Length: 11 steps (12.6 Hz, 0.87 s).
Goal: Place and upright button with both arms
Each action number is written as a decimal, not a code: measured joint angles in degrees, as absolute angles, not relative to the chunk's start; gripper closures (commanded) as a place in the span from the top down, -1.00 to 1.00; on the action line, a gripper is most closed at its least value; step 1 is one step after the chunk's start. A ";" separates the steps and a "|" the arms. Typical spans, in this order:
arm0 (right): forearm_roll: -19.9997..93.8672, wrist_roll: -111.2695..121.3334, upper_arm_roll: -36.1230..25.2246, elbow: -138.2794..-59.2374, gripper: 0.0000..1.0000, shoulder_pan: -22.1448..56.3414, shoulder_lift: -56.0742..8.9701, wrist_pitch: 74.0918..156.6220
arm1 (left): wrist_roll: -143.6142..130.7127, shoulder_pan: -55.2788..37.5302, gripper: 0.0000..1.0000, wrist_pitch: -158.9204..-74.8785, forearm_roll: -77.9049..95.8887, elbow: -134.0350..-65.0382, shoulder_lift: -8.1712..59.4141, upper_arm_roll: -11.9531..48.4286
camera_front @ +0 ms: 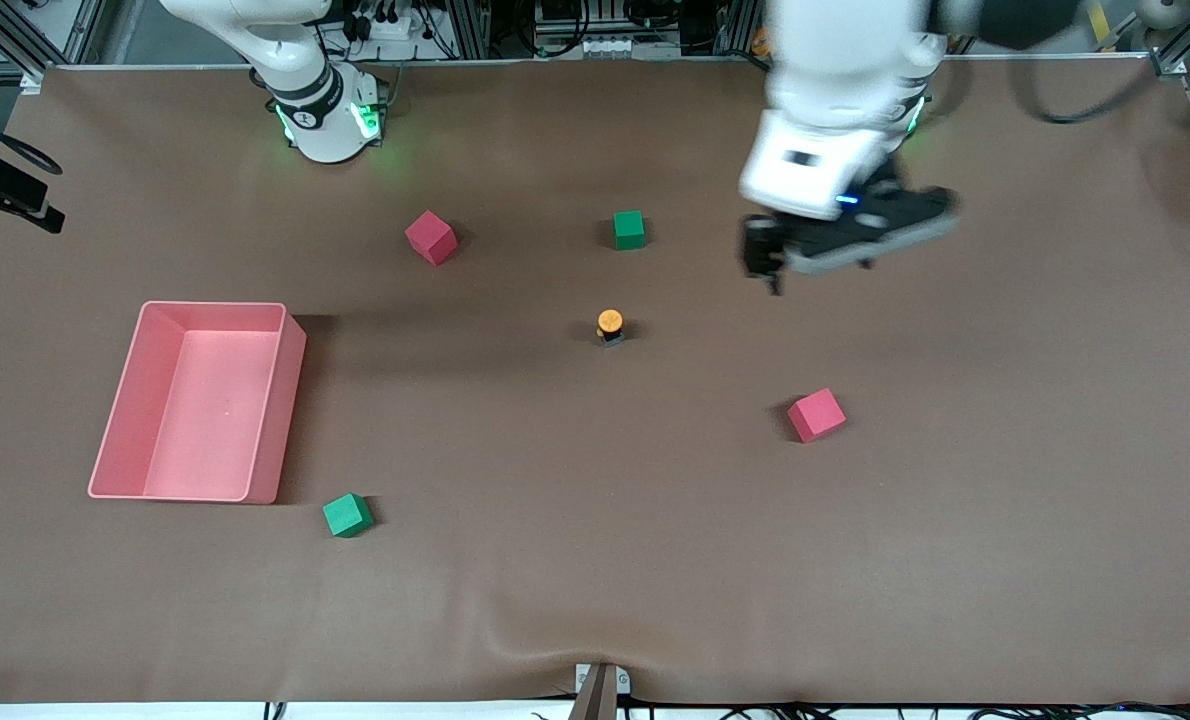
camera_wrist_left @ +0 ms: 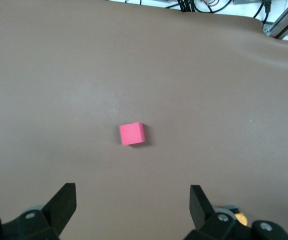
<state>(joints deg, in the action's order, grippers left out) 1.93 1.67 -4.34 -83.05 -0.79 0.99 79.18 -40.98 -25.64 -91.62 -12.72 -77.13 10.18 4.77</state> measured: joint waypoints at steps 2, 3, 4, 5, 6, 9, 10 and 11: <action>1.77 1.86 -4.17 -83.05 1.00 -0.78 0.98 79.18 | -31.22 -18.38 1.00 -91.86 -7.92 -77.18 8.87 4.66; 1.66 1.88 -4.04 -83.05 1.00 -0.77 0.98 79.18 | -26.38 -15.02 1.00 -91.98 -6.58 -77.21 8.35 4.67; 1.55 1.89 -3.90 -83.05 1.00 -0.77 0.98 79.18 | -22.53 -12.53 1.00 -91.98 -5.96 -77.24 7.97 4.64; 1.34 1.90 -3.68 -83.05 1.00 -0.76 0.98 79.17 | -19.18 -10.24 1.00 -91.99 -5.11 -77.27 7.62 4.65; 1.11 1.90 -3.44 -83.04 1.00 -0.76 0.98 79.16 | -16.32 -7.91 1.00 -91.99 -3.86 -77.31 7.29 4.65; 0.74 1.90 -3.29 -83.05 1.00 -0.75 0.97 79.14 | -12.55 -3.43 1.00 -91.96 -1.47 -79.16 4.67 4.68; 0.56 1.90 -3.28 -83.05 1.00 -0.75 0.97 79.14 | -12.60 -3.25 1.00 -92.12 -0.99 -81.44 2.67 4.70; 0.24 1.90 -3.29 -83.05 1.00 -0.75 0.96 79.13 | -12.75 -2.90 1.00 -92.53 0.25 -84.21 0.29 4.73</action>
